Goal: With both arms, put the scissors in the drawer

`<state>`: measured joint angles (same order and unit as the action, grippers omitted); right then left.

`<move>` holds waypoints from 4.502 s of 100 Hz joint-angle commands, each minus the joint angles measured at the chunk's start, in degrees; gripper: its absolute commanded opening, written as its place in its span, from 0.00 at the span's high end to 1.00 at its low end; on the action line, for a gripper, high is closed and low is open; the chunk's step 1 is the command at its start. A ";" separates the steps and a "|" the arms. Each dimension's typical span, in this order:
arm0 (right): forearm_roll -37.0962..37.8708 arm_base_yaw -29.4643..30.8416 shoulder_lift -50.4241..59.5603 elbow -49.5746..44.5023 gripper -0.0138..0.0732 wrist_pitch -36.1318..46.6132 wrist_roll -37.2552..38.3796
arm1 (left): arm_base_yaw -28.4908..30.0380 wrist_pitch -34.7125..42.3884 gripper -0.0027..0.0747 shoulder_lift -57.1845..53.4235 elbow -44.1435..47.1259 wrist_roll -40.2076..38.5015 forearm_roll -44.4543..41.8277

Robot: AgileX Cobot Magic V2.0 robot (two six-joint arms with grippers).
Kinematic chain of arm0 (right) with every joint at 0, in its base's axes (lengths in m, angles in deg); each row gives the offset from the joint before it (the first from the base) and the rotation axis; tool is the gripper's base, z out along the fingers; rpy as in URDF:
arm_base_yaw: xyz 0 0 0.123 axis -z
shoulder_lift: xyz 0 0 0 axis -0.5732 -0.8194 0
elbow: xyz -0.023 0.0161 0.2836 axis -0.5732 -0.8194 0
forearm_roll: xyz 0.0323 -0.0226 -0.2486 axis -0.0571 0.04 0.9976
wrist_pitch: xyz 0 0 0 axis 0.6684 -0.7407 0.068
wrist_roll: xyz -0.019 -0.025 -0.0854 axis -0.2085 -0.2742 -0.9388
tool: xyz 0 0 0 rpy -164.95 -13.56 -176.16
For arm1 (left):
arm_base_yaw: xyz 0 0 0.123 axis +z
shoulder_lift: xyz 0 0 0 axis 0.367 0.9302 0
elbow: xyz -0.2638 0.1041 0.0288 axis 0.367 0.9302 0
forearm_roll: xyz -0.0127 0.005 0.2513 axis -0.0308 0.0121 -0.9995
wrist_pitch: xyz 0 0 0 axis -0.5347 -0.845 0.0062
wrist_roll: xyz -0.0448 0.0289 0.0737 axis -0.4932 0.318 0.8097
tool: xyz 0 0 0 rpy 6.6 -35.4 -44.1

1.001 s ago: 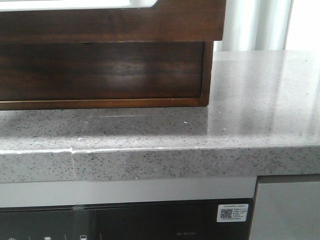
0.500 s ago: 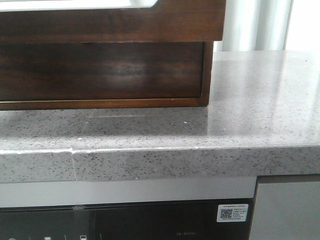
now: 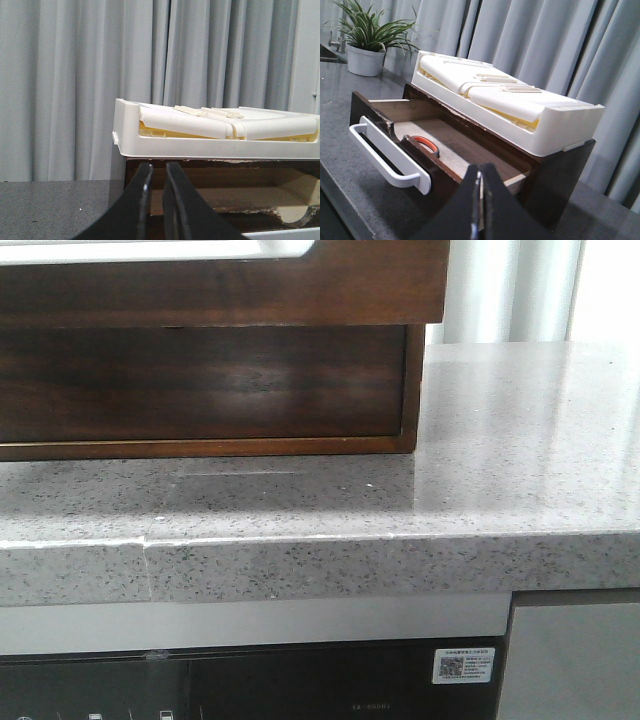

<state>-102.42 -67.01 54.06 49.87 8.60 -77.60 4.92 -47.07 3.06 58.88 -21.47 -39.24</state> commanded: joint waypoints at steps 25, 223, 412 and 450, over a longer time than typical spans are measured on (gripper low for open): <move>-1.61 0.25 17.16 -13.10 0.96 6.66 -0.04 | -0.13 7.18 0.96 -3.37 4.90 -0.04 1.06; -1.61 0.25 24.00 -23.75 0.96 6.36 -0.04 | 18.92 11.03 0.96 -3.37 23.44 30.50 30.52; 32.68 27.37 24.00 -30.55 0.96 14.58 45.94 | 18.82 -6.07 0.96 -3.37 23.44 30.50 30.41; 37.53 39.58 24.00 -37.12 0.96 13.36 53.57 | 18.82 -6.07 0.96 -3.37 23.44 30.50 30.41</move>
<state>-65.85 -28.67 77.01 13.48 17.76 -23.09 23.75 -56.27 1.63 81.43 8.92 -9.37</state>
